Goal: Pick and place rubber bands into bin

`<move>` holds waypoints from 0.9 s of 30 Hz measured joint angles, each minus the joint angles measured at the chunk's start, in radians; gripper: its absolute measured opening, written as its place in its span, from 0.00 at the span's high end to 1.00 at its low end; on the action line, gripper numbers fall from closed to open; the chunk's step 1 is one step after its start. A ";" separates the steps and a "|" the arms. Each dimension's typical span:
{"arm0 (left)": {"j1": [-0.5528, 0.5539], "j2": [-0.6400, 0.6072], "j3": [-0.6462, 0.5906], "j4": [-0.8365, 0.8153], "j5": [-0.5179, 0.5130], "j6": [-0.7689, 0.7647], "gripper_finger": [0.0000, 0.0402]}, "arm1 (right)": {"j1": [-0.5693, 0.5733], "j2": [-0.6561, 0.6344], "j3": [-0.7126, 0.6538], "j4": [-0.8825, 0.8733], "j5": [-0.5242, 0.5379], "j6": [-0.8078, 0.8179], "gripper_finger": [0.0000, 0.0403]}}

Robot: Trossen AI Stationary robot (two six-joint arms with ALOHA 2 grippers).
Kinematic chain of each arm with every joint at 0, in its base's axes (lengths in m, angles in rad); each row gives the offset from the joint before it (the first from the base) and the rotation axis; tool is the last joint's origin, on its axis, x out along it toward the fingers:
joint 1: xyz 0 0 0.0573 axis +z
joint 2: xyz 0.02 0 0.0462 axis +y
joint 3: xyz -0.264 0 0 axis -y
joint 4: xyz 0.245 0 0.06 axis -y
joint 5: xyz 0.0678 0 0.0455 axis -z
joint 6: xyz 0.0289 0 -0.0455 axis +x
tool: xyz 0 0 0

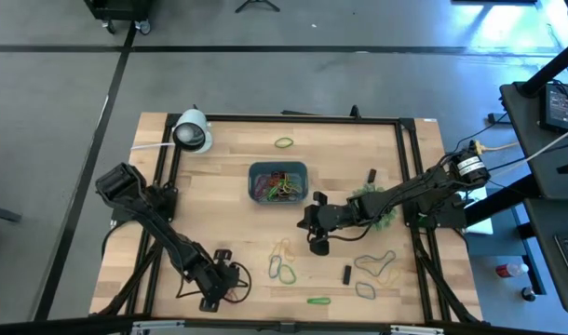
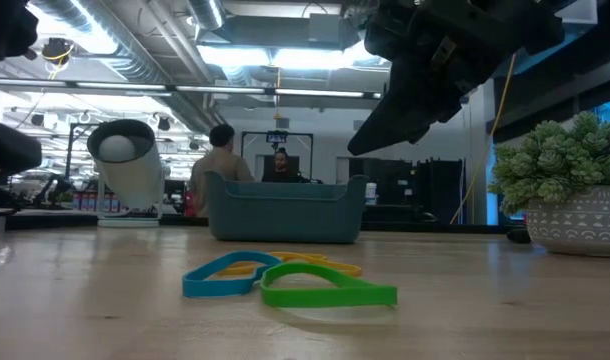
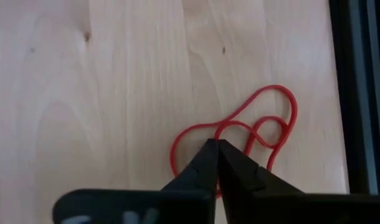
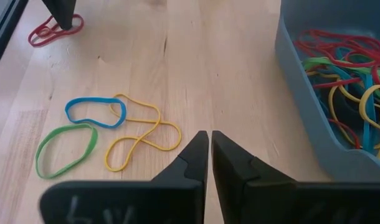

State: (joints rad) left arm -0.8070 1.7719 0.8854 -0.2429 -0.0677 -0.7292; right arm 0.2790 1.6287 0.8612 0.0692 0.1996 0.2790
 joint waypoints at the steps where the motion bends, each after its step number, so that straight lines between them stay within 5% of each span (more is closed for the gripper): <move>1: 0.000 -0.007 0.000 -0.002 0.001 0.010 0.99 | 0.000 0.000 0.000 0.000 0.000 0.000 0.94; 15: 0.039 -0.232 -0.005 -0.173 -0.039 0.017 1.00 | 0.000 0.000 0.000 0.000 0.000 0.000 0.94; 27: 0.206 -0.465 -0.004 -0.194 -0.225 0.311 1.00 | 0.000 0.000 0.000 0.001 0.000 -0.023 0.94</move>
State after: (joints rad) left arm -0.6013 1.3073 0.8810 -0.4365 -0.2931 -0.4183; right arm 0.2790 1.6287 0.8612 0.0702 0.1997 0.2559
